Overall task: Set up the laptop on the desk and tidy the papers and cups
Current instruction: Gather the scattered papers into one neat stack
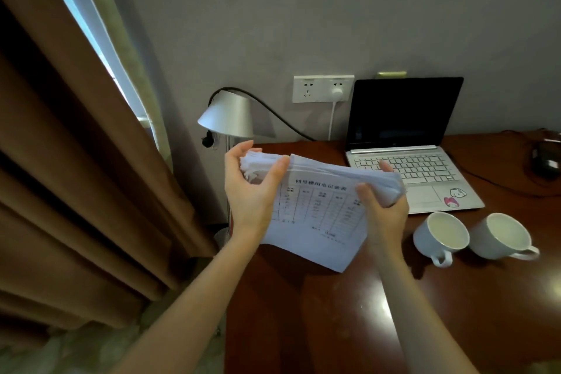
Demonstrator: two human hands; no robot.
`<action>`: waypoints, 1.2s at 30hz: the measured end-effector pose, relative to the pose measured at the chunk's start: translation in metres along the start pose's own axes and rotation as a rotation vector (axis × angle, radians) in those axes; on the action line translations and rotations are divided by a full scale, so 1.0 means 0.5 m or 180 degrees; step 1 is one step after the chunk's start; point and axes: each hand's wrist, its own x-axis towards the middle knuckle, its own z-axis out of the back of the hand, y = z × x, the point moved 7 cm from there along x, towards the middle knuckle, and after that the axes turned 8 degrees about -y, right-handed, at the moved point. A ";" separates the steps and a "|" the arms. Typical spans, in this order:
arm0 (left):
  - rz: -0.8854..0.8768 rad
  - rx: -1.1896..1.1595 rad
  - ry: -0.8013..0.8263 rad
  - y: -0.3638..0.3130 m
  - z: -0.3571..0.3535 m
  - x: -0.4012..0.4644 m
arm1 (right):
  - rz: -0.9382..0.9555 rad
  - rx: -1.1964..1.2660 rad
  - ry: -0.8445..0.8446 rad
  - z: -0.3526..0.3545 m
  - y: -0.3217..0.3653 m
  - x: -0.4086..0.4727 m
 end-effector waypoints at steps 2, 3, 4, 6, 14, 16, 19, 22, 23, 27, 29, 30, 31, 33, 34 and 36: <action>0.0003 0.0020 -0.0139 -0.002 -0.012 0.000 | 0.0214 0.0080 -0.0425 -0.001 0.028 -0.014; 0.0019 0.0040 -0.0219 0.001 -0.014 0.000 | 0.0305 0.0091 -0.0598 -0.003 0.041 -0.020; 0.0037 0.0059 -0.0295 0.004 -0.015 -0.001 | 0.0347 0.0106 -0.0729 -0.007 0.051 -0.026; 0.0059 0.0081 -0.0415 0.005 -0.016 -0.001 | 0.0316 0.0091 -0.0898 -0.015 0.063 -0.033; 0.0188 0.0492 -0.0791 0.004 -0.014 0.008 | 0.0175 -0.0015 -0.1223 -0.012 0.066 -0.040; 0.0078 0.0582 -0.0811 -0.001 -0.018 0.006 | 0.0190 -0.0092 -0.1232 -0.009 0.065 -0.043; -0.0024 0.0713 -0.0828 -0.007 -0.025 0.001 | 0.0246 -0.0146 -0.1233 -0.007 0.067 -0.046; -0.0076 0.0719 -0.0862 -0.006 -0.024 0.003 | 0.0278 -0.0168 -0.1266 -0.003 0.066 -0.045; -0.0091 0.0697 -0.0862 -0.007 -0.023 0.003 | 0.0260 -0.0173 -0.1281 -0.002 0.065 -0.044; -0.0093 0.0691 -0.0819 -0.011 -0.026 0.002 | 0.0243 -0.0129 -0.1271 -0.004 0.064 -0.038; -0.0162 0.0784 -0.0770 -0.016 -0.032 -0.002 | 0.0286 -0.0102 -0.1209 -0.009 0.065 -0.037; -0.0191 0.0834 -0.0748 -0.016 -0.036 -0.003 | 0.0309 -0.0103 -0.1174 -0.012 0.065 -0.038; -0.0204 0.0884 -0.0736 -0.016 -0.039 -0.004 | 0.0328 -0.0104 -0.1136 -0.015 0.066 -0.038; -0.0194 0.0959 -0.0759 -0.015 -0.042 -0.005 | 0.0339 -0.0113 -0.1092 -0.019 0.065 -0.038; -0.0183 0.0954 -0.0784 -0.014 -0.041 -0.004 | 0.0326 -0.0118 -0.1101 -0.018 0.063 -0.037; -0.0128 0.0855 -0.0842 -0.012 -0.038 0.000 | 0.0300 -0.0082 -0.1139 -0.013 0.061 -0.031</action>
